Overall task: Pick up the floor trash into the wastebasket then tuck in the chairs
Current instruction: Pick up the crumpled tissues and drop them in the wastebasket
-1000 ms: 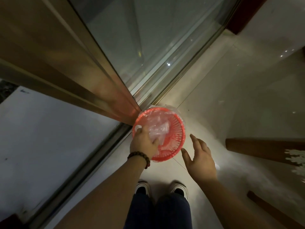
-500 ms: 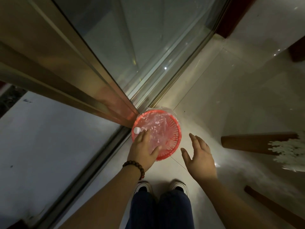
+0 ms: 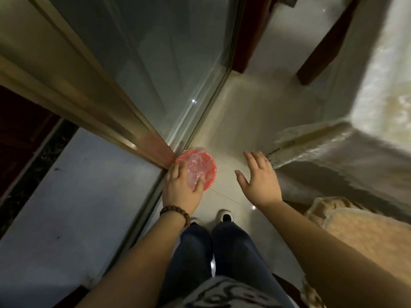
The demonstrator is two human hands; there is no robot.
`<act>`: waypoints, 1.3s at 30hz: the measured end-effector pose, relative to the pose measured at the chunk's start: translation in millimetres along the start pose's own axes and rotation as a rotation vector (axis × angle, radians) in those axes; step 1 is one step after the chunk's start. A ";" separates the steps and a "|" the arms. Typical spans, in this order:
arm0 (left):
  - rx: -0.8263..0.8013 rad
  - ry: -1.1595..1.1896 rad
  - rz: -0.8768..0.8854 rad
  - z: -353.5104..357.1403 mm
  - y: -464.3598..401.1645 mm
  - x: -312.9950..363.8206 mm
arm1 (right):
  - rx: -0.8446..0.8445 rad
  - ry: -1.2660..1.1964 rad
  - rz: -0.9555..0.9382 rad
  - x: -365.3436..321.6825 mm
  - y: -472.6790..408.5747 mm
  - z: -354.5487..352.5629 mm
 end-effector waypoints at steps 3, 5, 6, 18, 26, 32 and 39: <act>-0.017 -0.007 0.111 -26.7 15.9 40.1 | 0.048 0.032 0.039 -3.8 23.2 -41.1; -0.044 -0.017 0.184 -35.8 23.1 61.5 | 0.078 0.041 0.099 -2.3 36.2 -60.4; -0.060 -0.025 0.222 -38.6 24.9 70.5 | 0.100 0.038 0.128 -1.8 42.7 -68.9; -0.288 -0.128 0.691 -32.2 65.5 129.2 | 0.369 0.028 0.630 23.8 167.1 -116.7; -0.506 -0.221 1.042 6.5 160.1 156.1 | 0.493 -0.003 1.021 37.4 296.5 -106.6; -0.652 -0.269 1.303 37.2 262.1 175.0 | 0.669 -0.066 1.309 39.5 414.1 -101.8; -0.798 -0.363 1.600 60.8 406.3 168.5 | 0.790 -0.057 1.616 22.9 564.1 -80.9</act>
Point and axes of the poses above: each hand's wrist, its own y-axis away from the middle knuckle, its own z-axis out of the palm, x = y × z, the point moved 6 cm from there along -y, towards the middle knuckle, and after that the axes turned 9 degrees about x, right-handed, at the moved point
